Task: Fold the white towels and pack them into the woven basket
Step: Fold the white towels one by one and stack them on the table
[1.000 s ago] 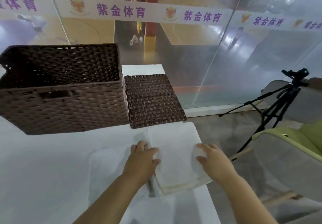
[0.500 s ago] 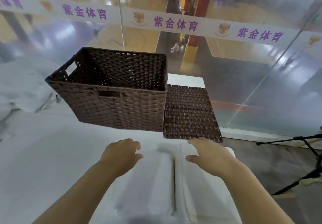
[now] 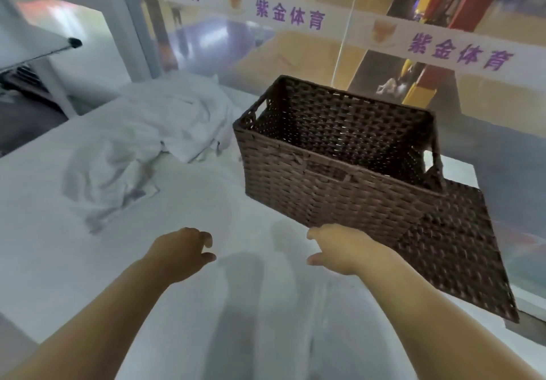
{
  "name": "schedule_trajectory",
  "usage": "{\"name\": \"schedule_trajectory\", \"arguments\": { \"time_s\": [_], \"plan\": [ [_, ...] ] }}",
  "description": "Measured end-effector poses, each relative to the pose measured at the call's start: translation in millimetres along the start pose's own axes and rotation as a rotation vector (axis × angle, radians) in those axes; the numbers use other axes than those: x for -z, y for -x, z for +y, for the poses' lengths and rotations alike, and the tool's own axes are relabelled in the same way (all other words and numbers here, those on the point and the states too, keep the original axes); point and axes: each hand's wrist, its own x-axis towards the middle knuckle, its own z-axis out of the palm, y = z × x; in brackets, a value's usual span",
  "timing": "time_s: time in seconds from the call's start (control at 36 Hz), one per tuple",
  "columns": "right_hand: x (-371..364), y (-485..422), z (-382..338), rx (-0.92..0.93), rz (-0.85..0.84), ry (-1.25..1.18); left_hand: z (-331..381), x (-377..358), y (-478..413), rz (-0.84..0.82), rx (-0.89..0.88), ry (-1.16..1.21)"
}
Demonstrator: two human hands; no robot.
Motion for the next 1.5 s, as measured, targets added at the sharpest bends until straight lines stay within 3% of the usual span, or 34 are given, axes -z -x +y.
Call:
{"name": "schedule_trajectory", "arguments": {
  "time_s": [0.28, 0.53, 0.67, 0.72, 0.94, 1.14, 1.31, 1.39, 1.5],
  "plan": [
    [27.8, -129.8, -115.4, 0.008, -0.005, -0.062, -161.9, 8.2, -64.9, -0.042, 0.074, 0.057],
    [18.5, -215.5, -212.9, -0.026, 0.116, -0.215, -306.3, 8.1, -118.5, 0.167, 0.109, -0.041],
    [10.0, -239.6, -247.6, -0.042, 0.094, -0.253, -363.3, -14.5, -137.2, -0.03, 0.117, -0.045],
    [7.5, -245.0, -256.2, -0.061, 0.078, -0.264, -370.9, -25.8, -137.7, -0.068, 0.087, -0.005],
    [-4.4, -254.9, -282.4, -0.1, 0.031, -0.286, -356.4, -46.8, -112.0, 0.108, -0.1, 0.139],
    [-14.1, -261.5, -308.7, 0.006, 0.147, -0.281, -344.2, -63.9, -75.7, 0.116, -0.307, 0.248],
    [-41.3, -261.9, -323.3, 0.037, 0.016, -0.267, -343.6, -66.3, -60.3, 0.097, -0.221, 0.402],
    [-60.3, -253.3, -321.6, -0.03, 0.012, -0.186, -344.4, -63.4, -55.2, 0.123, -0.185, 0.342],
    [-74.4, -237.9, -314.1, -0.103, 0.012, -0.128, -339.0, -64.4, -51.8, 0.196, -0.219, 0.056]
  ]
}}
